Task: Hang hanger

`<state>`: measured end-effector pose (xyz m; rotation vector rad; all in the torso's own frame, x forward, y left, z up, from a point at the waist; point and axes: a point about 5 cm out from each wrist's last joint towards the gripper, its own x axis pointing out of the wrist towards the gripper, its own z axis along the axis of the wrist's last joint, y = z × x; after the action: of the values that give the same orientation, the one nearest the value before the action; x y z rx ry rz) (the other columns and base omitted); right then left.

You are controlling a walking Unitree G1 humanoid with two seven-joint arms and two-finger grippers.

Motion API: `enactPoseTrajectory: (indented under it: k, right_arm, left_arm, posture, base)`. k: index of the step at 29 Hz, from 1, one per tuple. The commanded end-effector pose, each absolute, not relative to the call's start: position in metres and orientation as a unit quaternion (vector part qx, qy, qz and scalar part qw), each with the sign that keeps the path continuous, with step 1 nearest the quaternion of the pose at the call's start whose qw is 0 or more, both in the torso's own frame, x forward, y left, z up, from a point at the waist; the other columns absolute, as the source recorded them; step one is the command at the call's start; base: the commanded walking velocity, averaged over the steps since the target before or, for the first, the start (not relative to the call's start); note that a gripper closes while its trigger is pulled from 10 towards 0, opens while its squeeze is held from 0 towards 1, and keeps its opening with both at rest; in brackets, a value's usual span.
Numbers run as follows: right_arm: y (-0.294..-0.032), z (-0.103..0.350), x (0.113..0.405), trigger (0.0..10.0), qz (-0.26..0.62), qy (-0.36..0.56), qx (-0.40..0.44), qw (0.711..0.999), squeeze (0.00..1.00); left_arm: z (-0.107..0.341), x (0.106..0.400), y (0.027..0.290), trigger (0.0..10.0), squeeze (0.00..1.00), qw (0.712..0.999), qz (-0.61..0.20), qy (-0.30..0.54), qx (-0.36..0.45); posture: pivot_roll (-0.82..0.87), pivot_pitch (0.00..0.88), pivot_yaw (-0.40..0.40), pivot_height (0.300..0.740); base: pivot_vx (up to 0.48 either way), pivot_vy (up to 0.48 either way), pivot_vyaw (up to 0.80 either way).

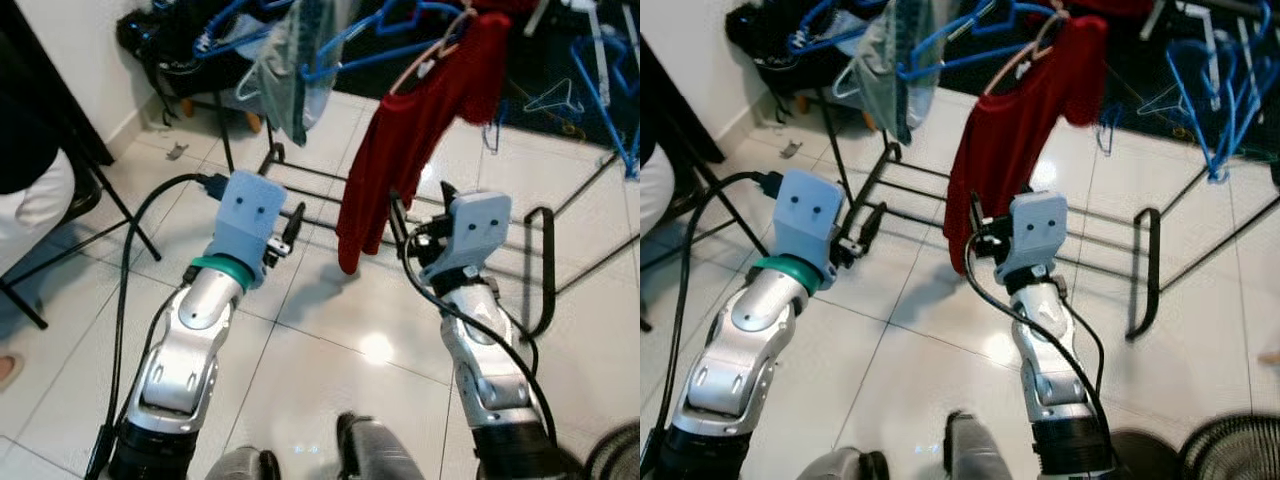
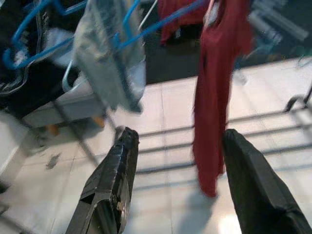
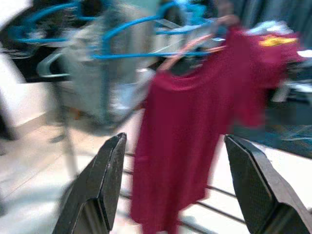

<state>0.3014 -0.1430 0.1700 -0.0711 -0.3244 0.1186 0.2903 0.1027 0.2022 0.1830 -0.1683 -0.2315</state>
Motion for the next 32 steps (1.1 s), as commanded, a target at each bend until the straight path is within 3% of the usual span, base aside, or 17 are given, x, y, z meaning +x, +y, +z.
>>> enactPoseTrajectory:
  k: [1, 14, 28, 32]
  right_arm:
    - [-0.142, 0.169, 0.301, 10.0, 0.060, -0.160, -0.034, 0.985, 0.00]
    - [-0.138, 0.172, 0.301, 10.0, 0.071, -0.166, -0.036, 0.983, 0.00]
    - [-0.134, 0.177, 0.299, 10.0, 0.086, -0.179, -0.037, 0.979, 0.00]
    - [-0.140, 0.177, 0.302, 10.0, 0.068, -0.173, -0.032, 0.982, 0.00]
  left_arm:
    - [0.206, 0.290, 0.106, 10.0, 0.00, 0.986, -0.108, -0.097, 0.084]
    - [0.221, 0.303, 0.121, 10.0, 0.00, 0.987, -0.052, -0.128, 0.080]
    - [0.225, 0.304, 0.120, 10.0, 0.00, 0.985, -0.049, -0.141, 0.080]
    - [0.224, 0.301, 0.111, 10.0, 0.00, 0.983, -0.081, -0.145, 0.078]
  posture:
    - [-0.03, 0.126, 0.076, 0.740]
    - [-0.03, 0.136, 0.078, 0.740]
    - [-0.04, 0.143, 0.073, 0.740]
    - [-0.04, 0.144, 0.071, 0.740]
  base:
    - [0.000, 0.000, -0.80]
    - [0.000, 0.000, -0.67]
    - [0.475, 0.000, 0.00]
    - [0.480, 0.000, -0.79]
